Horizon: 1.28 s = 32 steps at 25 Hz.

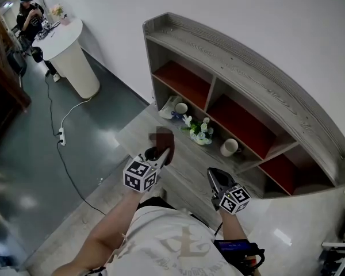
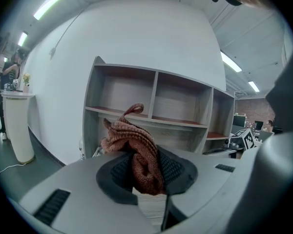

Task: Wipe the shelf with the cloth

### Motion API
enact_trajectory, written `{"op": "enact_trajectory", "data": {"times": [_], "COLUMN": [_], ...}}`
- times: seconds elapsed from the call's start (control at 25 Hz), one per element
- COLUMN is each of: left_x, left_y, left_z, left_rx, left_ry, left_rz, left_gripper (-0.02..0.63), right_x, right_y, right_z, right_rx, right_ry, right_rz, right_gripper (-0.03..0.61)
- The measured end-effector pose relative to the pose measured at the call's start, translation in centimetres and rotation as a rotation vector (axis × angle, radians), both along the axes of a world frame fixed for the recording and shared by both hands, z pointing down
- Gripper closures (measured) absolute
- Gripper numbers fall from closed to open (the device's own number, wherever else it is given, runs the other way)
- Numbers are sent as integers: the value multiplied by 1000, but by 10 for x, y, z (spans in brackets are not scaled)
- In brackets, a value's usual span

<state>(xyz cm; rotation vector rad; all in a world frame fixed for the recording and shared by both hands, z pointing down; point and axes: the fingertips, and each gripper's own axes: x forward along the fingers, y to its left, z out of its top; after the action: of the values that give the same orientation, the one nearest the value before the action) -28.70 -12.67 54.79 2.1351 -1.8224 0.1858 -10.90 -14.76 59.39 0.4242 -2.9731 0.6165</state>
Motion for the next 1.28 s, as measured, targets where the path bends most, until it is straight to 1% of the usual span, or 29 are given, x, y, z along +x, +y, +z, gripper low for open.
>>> {"op": "enact_trajectory", "data": {"times": [0.2,0.28,0.36,0.56,0.84,1.04,1.16,1.28], "left_x": [-19,-30,-39,-49,-53,-46,-42,-39], "left_y": [-8,-17,-27,-58,-95,-122,-143,-162], "left_z": [6,8,6,-7,-26,-48,-63,-73], "left_rx": [-2,-14,-17,-8,1,13,12,-10], "left_ry": [24,4,-6,38,58,35,23,19], "left_rz": [7,10,32,146,314,432,474,512], "left_gripper": [517,515,514,514,514,514,514,514], "right_x": [-18,-27,-38,-60,-83,-101,-112,-120], "right_y": [-14,-20,-24,-33,-46,-49,-47,-44], "right_z": [1,1,1,-1,-5,-6,-6,-7], "right_rx": [4,0,1,3,15,20,20,23], "right_ry": [15,16,20,35,43,42,37,33], "right_rz": [17,36,52,105,200,263,297,332], "right_gripper": [574,574,574,574,574,574,574,574]}}
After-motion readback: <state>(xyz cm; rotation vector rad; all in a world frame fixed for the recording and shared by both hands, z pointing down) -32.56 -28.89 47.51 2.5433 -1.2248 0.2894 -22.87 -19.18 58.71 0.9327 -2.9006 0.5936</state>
